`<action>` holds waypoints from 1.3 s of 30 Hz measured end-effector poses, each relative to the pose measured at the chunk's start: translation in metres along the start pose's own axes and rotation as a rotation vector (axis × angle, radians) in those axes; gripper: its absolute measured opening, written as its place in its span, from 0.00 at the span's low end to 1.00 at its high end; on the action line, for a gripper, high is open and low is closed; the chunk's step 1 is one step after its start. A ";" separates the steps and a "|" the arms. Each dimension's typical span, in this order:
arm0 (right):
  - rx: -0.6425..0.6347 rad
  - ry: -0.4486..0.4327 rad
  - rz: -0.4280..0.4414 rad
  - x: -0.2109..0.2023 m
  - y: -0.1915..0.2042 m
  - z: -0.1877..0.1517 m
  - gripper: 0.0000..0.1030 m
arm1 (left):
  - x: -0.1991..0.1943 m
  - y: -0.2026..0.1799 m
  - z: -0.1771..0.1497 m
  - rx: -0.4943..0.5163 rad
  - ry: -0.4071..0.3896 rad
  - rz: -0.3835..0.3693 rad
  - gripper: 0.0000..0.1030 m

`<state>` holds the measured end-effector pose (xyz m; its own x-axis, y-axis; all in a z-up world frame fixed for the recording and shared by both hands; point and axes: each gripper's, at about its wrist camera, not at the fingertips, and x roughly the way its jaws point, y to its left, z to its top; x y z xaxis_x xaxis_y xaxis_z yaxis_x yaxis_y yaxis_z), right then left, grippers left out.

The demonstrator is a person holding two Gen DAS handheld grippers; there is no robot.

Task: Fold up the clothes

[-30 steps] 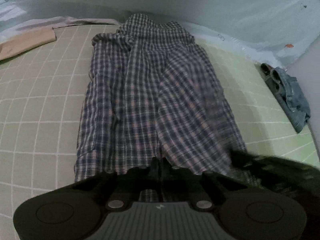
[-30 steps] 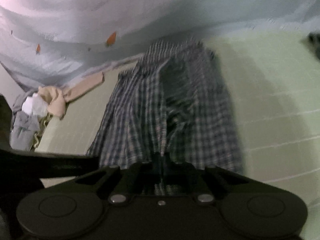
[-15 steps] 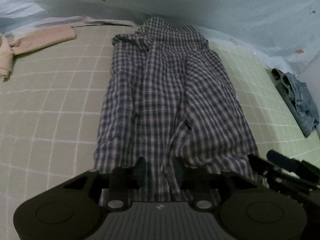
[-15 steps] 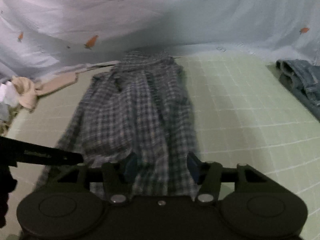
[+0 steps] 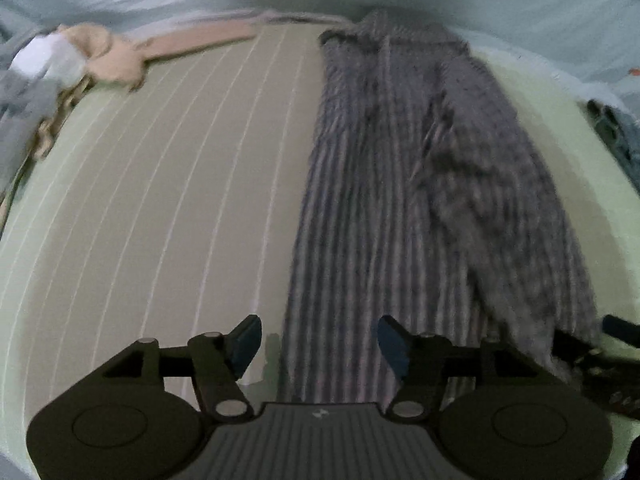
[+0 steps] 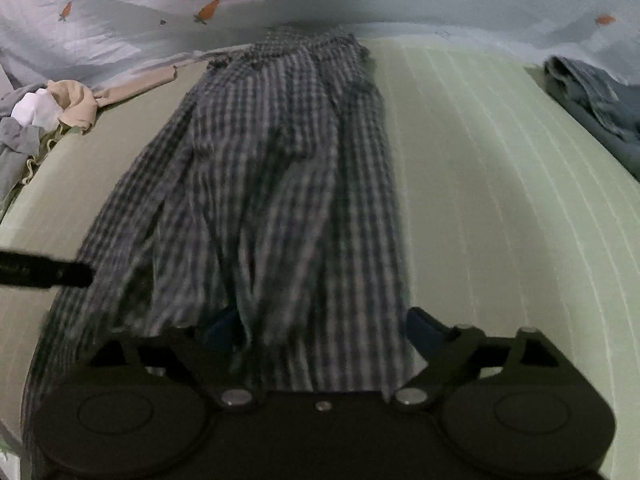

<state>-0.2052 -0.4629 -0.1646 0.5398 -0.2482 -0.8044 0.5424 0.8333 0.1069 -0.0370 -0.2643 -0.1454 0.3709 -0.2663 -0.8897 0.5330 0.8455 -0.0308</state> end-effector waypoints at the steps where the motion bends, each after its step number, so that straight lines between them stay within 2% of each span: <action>1: 0.008 0.006 0.000 -0.003 -0.003 -0.006 0.92 | -0.001 0.001 -0.006 -0.004 0.009 0.002 0.65; 8: 0.044 0.032 0.000 -0.022 -0.015 -0.044 0.98 | -0.009 0.012 -0.046 -0.017 0.046 -0.013 0.69; 15: -0.001 0.045 -0.034 -0.039 -0.012 -0.072 0.99 | -0.021 0.016 -0.075 -0.002 0.045 -0.036 0.73; 25: -0.051 0.083 -0.026 -0.056 0.002 -0.098 1.00 | -0.036 0.011 -0.108 0.074 0.070 -0.070 0.73; 27: -0.069 0.092 -0.023 -0.058 0.007 -0.101 0.96 | -0.037 0.007 -0.110 0.097 0.077 -0.073 0.72; 28: -0.075 0.091 -0.021 -0.059 0.009 -0.101 0.90 | -0.038 0.005 -0.110 0.110 0.076 -0.070 0.69; 29: -0.086 0.085 -0.014 -0.061 0.011 -0.100 0.78 | -0.038 0.003 -0.110 0.124 0.075 -0.067 0.65; 30: -0.096 0.080 -0.007 -0.063 0.012 -0.099 0.70 | -0.039 0.002 -0.110 0.137 0.074 -0.063 0.55; 32: -0.117 0.069 0.008 -0.066 0.016 -0.097 0.33 | -0.040 0.000 -0.108 0.149 0.076 -0.069 0.33; 33: -0.113 0.060 0.014 -0.069 0.016 -0.094 0.23 | -0.041 0.000 -0.106 0.148 0.080 -0.078 0.09; 34: -0.110 0.050 0.021 -0.071 0.015 -0.090 0.03 | -0.040 0.000 -0.104 0.135 0.092 -0.090 0.03; 39: -0.092 0.003 0.053 -0.082 0.015 -0.075 0.02 | -0.058 0.000 -0.083 0.085 0.056 -0.117 0.02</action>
<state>-0.2900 -0.3931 -0.1412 0.5645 -0.2013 -0.8005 0.4517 0.8870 0.0955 -0.1214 -0.2104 -0.1321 0.2609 -0.3325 -0.9063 0.6336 0.7673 -0.0991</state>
